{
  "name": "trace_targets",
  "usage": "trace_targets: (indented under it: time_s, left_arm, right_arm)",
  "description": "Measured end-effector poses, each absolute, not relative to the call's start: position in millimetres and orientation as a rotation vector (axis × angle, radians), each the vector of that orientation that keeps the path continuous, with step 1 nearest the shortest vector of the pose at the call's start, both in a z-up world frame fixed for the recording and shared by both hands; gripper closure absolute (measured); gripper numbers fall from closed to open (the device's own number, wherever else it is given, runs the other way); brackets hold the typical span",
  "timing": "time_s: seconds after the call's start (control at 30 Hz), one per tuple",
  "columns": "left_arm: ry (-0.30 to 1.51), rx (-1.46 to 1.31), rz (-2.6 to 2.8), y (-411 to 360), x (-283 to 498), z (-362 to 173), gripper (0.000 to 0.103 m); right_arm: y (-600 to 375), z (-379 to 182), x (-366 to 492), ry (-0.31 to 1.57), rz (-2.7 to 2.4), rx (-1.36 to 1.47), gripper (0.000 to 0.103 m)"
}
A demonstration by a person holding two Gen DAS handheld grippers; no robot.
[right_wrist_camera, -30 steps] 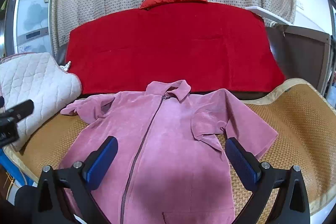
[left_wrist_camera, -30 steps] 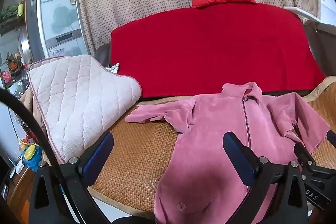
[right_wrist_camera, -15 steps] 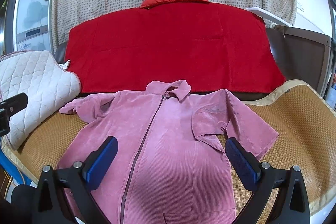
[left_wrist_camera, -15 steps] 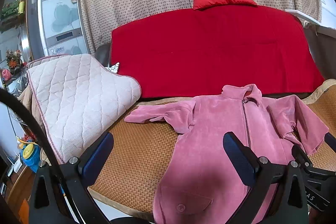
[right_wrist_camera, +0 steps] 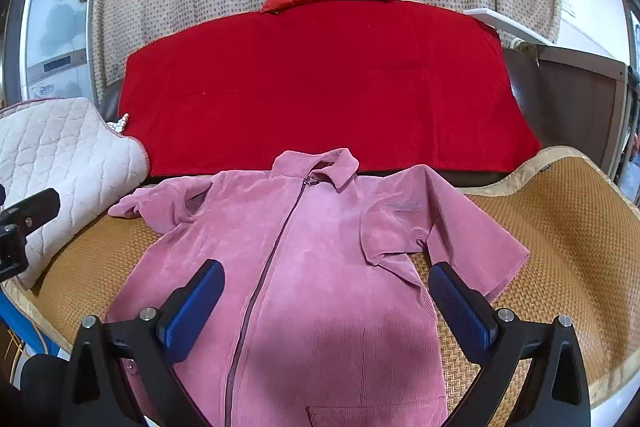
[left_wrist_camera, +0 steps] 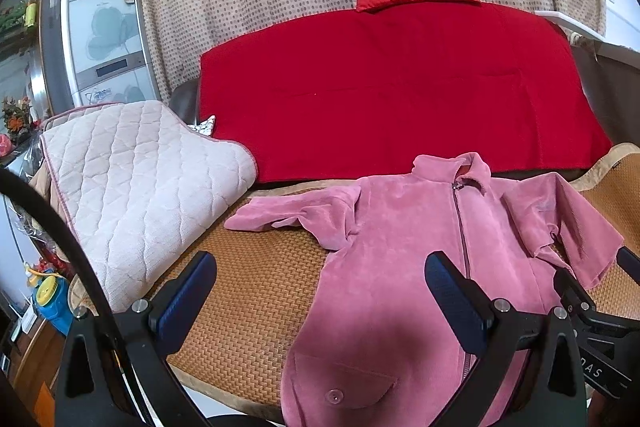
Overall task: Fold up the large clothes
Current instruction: 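Move both grippers toward the pink corduroy jacket's hem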
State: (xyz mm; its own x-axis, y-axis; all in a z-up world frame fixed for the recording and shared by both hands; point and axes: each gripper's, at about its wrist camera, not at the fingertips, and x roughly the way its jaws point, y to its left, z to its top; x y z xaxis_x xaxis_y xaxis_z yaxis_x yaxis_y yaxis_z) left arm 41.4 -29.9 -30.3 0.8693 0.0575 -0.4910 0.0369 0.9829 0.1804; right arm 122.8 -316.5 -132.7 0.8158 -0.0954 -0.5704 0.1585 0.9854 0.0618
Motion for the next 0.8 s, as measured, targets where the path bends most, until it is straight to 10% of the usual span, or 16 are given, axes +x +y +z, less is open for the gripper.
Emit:
trace_targets:
  time_s: [0.8]
  left_arm:
    - [0.549, 0.175, -0.030, -33, 63, -47, 0.000]
  right_arm:
    - [-313, -144, 134, 0.657, -0.156, 0.082, 0.000]
